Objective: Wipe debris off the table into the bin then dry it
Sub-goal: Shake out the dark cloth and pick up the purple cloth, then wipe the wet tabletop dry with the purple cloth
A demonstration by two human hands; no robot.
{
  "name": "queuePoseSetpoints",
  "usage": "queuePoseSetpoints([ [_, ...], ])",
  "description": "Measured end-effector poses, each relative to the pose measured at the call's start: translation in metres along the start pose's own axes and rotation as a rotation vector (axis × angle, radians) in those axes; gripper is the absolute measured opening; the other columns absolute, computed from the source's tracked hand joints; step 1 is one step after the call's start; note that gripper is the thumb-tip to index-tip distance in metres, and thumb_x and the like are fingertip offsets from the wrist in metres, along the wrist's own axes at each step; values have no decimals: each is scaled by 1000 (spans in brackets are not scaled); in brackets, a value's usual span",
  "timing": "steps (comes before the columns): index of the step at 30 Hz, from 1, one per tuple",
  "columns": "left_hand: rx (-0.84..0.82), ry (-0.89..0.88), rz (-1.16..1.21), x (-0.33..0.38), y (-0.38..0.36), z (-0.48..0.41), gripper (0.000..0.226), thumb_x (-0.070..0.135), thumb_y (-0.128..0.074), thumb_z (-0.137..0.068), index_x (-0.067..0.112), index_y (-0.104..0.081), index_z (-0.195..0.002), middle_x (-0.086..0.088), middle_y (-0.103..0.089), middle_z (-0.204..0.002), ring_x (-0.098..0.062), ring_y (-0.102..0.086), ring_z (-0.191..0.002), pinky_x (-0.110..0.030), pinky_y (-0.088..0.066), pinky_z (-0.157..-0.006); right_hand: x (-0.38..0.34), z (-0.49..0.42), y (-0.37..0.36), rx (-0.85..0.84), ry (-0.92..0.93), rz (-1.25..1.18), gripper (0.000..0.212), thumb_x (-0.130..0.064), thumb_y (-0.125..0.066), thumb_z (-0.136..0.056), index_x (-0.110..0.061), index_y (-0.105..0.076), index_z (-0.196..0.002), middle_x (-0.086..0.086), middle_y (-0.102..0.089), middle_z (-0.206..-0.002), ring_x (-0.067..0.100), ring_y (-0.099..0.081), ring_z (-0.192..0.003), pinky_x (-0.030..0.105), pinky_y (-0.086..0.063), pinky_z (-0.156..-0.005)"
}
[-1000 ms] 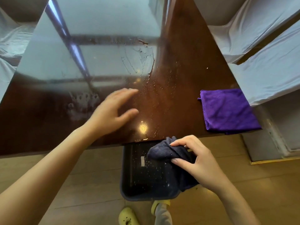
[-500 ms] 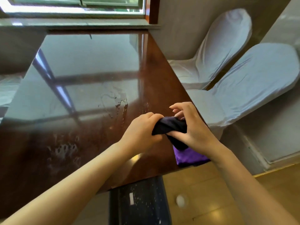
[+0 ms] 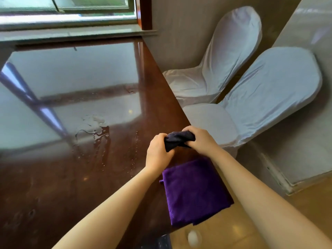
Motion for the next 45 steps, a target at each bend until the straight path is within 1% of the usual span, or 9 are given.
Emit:
queuePoseSetpoints([
  [7,-79,-56,-369,-10,-33,-4,49,38,-65,-78,16,-48,-119,-2,-55,-120,-24,-42,-112,-33,-29,-91,46,-13,-36,-41,-27,204,40,-8,-58,-79,-17,-53,-118,11,-55,-119,33,-45,-110,46,-41,-91],
  [12,-54,-34,-389,5,-24,24,64,40,-58,-82,20,-33,-138,-4,-38,-142,-24,-32,-128,-38,-26,-103,47,7,-30,-58,47,230,75,-25,-62,-83,-22,-18,-144,6,-26,-148,26,-25,-132,44,-26,-108],
  [16,-163,-252,-411,28,-40,87,60,46,-59,-78,17,-48,-129,-8,-49,-136,-30,-45,-124,-45,-38,-100,39,64,-7,-40,163,214,68,-35,-63,-82,-25,-29,-140,0,-29,-146,14,-22,-134,40,-28,-111],
  [20,-455,-220,-390,14,-73,122,80,62,-41,-81,23,-13,-146,-2,-1,-156,-22,4,-143,-39,9,-113,52,120,-34,-322,158,276,72,-49,-60,-80,-34,-25,-141,-17,-15,-148,2,-6,-137,29,-17,-114],
  [22,-421,-241,-434,15,-75,124,79,58,-45,-83,23,-12,-146,-3,0,-156,-22,4,-143,-40,7,-114,59,131,-47,-361,141,299,77,-44,-61,-83,-34,-16,-144,-23,-4,-146,-1,5,-136,23,-8,-110],
  [25,-347,-289,-552,22,-74,125,61,52,-63,-75,24,-51,-129,-3,-48,-139,-18,-43,-129,-35,-34,-106,48,132,-44,-189,151,245,61,-25,-66,-84,-23,-38,-138,-9,-29,-146,6,-18,-134,23,-19,-110],
  [28,-294,-362,-557,31,-73,123,43,44,-73,-70,26,-67,-109,5,-65,-119,-11,-59,-111,-25,-44,-96,36,133,-41,0,128,184,44,-2,-72,-75,-11,-62,-117,5,-60,-124,16,-47,-116,32,-42,-99],
  [38,-82,-210,-402,0,34,101,39,10,-80,-64,5,-69,-102,-14,-70,-107,-27,-68,-95,-36,-57,-72,-49,99,-62,81,216,-36,32,-3,-65,-82,-13,-64,-112,4,-64,-113,13,-51,-109,22,-37,-97],
  [45,42,-136,-398,-40,115,46,36,13,-55,-88,3,-54,-123,-17,-54,-131,-33,-52,-119,-42,-46,-93,-125,19,-76,98,324,7,28,-4,-62,-84,-6,-63,-112,11,-65,-113,24,-51,-108,25,-34,-97],
])
Point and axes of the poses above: each hand's wrist, its own z-axis away from the middle knuckle, its own y-axis out of the back of the hand, x = y × z, the point moved 9 cm from there along -z, towards the middle knuckle
